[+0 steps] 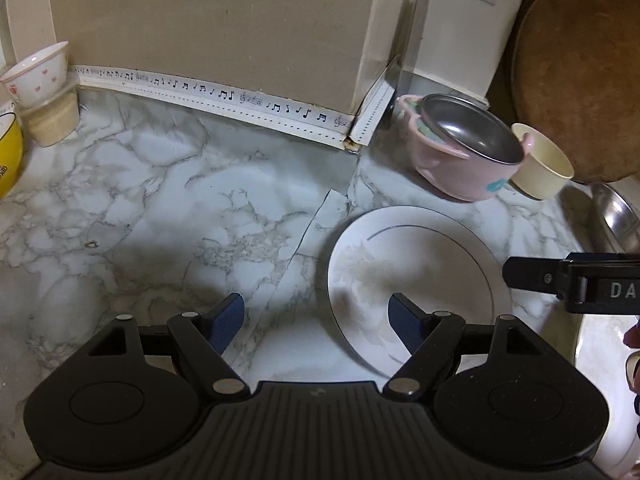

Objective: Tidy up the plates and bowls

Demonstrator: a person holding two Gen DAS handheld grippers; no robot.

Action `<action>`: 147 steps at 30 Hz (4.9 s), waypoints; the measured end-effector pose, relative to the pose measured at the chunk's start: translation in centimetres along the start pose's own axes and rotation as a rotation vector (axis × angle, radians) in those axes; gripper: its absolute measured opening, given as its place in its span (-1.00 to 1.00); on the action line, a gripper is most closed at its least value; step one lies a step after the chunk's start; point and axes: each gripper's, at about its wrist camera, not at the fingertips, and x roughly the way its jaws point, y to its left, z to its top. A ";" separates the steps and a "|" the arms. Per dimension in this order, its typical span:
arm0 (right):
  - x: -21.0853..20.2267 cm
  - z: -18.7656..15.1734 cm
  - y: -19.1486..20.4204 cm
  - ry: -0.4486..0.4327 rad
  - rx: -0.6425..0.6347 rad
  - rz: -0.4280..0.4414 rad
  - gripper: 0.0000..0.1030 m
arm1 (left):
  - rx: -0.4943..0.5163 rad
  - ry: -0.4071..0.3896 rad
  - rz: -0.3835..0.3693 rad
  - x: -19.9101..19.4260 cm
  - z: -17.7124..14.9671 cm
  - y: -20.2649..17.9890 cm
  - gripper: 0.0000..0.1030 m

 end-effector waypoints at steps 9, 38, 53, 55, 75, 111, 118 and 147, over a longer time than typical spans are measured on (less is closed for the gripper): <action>3.7 0.8 -1.0 0.131 0.090 0.029 0.62 | -0.067 0.073 -0.056 3.1 1.2 0.5 0.53; 3.8 -0.6 -3.0 0.148 0.223 0.122 -0.69 | -0.153 0.118 -0.164 3.8 1.7 1.2 -0.61; -3.4 -2.0 -5.7 0.064 0.277 0.082 -0.72 | -0.049 0.054 -0.275 -2.4 2.2 -4.1 -0.61; -4.7 -2.5 -6.7 0.051 0.301 0.072 -0.72 | -0.023 0.049 -0.296 -3.1 2.1 -5.5 -0.61; -12.5 -12.8 -16.7 0.030 0.521 -0.045 -0.72 | 0.225 0.156 -0.413 -2.9 -3.9 -18.2 -0.61; -12.0 -12.9 -15.8 0.001 0.344 -0.115 -0.71 | 0.280 0.151 -0.370 -2.0 -5.0 -17.9 -0.61; -13.5 -12.5 -12.9 -0.077 0.221 -0.153 -0.70 | 0.320 0.080 -0.348 -4.0 -5.2 -17.8 -0.60; -19.5 -14.5 -7.3 -0.388 0.129 -0.223 -0.61 | 0.385 -0.176 -0.407 -11.0 -6.1 -17.1 0.57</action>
